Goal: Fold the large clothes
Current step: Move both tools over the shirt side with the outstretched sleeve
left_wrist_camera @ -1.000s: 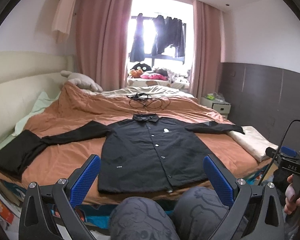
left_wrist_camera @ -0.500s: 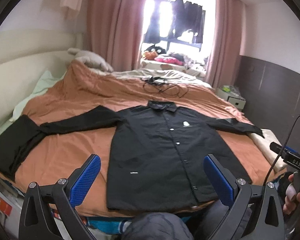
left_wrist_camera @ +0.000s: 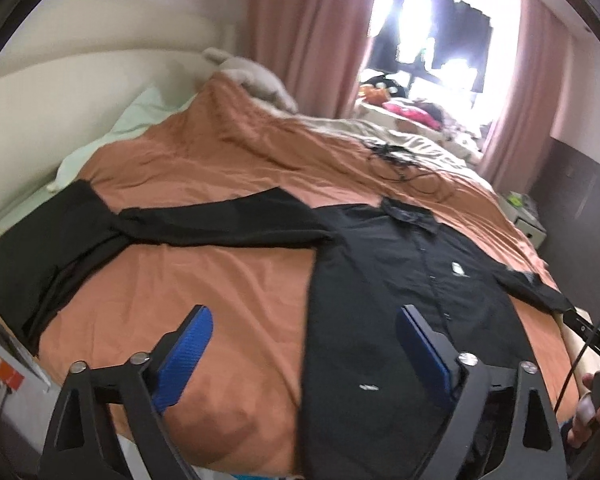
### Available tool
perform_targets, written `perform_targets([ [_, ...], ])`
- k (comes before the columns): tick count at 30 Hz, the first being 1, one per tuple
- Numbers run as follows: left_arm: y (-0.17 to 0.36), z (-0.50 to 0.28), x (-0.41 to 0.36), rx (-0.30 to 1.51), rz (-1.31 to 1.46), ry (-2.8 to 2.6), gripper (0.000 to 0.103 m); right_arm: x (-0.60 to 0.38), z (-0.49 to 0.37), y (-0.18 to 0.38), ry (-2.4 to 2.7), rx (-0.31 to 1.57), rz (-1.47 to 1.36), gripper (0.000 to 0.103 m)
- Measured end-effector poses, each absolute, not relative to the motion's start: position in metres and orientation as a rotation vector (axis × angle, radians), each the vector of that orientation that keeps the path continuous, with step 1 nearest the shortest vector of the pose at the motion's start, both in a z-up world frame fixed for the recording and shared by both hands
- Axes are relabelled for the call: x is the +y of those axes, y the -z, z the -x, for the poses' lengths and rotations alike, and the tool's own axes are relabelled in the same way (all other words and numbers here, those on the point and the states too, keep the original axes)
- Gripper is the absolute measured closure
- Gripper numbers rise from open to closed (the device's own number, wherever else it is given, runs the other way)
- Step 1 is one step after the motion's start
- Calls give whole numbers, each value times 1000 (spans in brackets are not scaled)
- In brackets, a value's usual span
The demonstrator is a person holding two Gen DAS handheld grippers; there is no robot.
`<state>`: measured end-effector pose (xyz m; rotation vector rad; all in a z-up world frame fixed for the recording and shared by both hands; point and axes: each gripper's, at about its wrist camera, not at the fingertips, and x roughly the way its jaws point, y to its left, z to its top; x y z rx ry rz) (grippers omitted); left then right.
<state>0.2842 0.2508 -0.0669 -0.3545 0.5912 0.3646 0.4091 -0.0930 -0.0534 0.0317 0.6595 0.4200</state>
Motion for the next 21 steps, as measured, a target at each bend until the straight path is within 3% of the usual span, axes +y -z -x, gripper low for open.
perform_targets([
  [19, 100, -338, 424, 634, 544, -599, 32, 58, -527, 103, -584, 810, -106, 10],
  [21, 107, -348, 443, 643, 577, -609, 33, 71, -537, 110, -592, 823, -102, 19],
])
